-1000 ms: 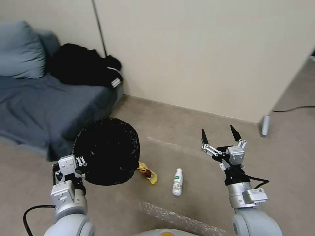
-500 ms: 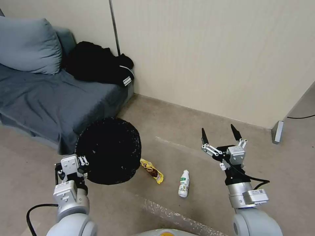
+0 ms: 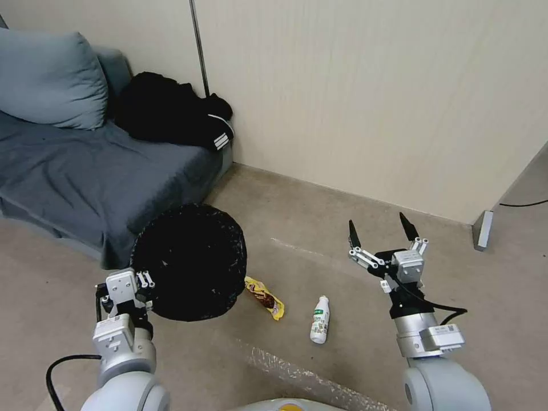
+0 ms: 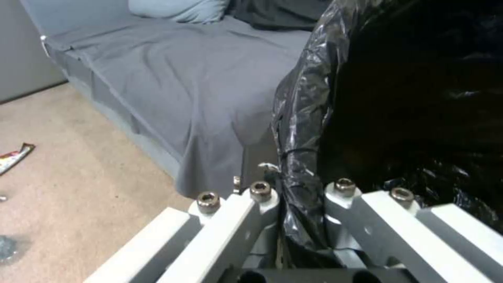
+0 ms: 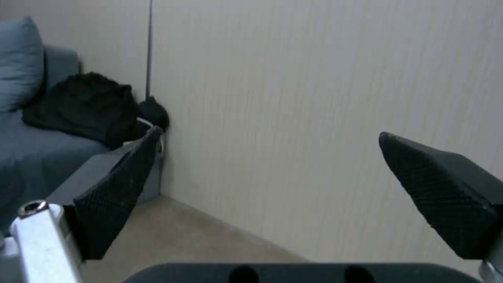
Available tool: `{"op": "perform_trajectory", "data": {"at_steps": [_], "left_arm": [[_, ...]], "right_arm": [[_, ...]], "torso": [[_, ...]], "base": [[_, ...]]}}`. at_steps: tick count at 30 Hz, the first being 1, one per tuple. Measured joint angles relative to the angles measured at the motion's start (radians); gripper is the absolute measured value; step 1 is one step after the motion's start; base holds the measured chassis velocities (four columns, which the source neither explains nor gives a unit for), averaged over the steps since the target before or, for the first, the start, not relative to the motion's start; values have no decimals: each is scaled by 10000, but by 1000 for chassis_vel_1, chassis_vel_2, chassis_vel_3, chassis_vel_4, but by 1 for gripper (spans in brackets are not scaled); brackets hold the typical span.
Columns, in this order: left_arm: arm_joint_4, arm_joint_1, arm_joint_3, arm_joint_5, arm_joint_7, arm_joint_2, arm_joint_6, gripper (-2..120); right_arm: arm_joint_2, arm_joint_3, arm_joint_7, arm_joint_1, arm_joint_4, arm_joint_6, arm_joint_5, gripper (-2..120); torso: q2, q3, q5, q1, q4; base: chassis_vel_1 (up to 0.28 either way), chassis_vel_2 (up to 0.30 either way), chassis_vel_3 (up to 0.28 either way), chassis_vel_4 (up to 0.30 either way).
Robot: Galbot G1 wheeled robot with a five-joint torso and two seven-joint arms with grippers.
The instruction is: Pick up the trash bin, then pick up the garbage from the floor and place it into the trash bin.
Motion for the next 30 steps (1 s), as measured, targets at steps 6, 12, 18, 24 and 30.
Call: {"op": "perform_trajectory", "data": {"at_steps": [6, 12, 18, 24, 30], "left_arm": [[-8, -106, 33, 187, 142, 37, 60, 3], [-55, -137, 11, 228, 159, 65, 87, 3], [-51, -152, 30, 312, 183, 49, 94, 3], [20, -162, 52, 361, 192, -2, 83, 3], [46, -130, 169, 430, 194, -56, 65, 3]], "right_arm": [[-1280, -1074, 1109, 620, -189, -2530, 1465, 100], [-1982, -1943, 1743, 1358, -675, -4753, 2788, 100], [-3277, -3229, 2785, 2304, -1799, -6243, 5112, 100], [-4694, -4289, 3582, 3277, -2726, -7310, 6836, 100], [-4865, -5091, 4125, 4308, -3993, -7933, 7355, 100]], "torso": [[0, 0, 0, 0, -1], [0, 0, 0, 0, 0], [0, 1, 3, 0, 0], [0, 1, 0, 1, -3], [0, 1, 1, 1, 0]], "base": [[0, 0, 0, 0], [0, 0, 0, 0], [0, 0, 0, 0], [0, 0, 0, 0], [0, 0, 0, 0]]}}
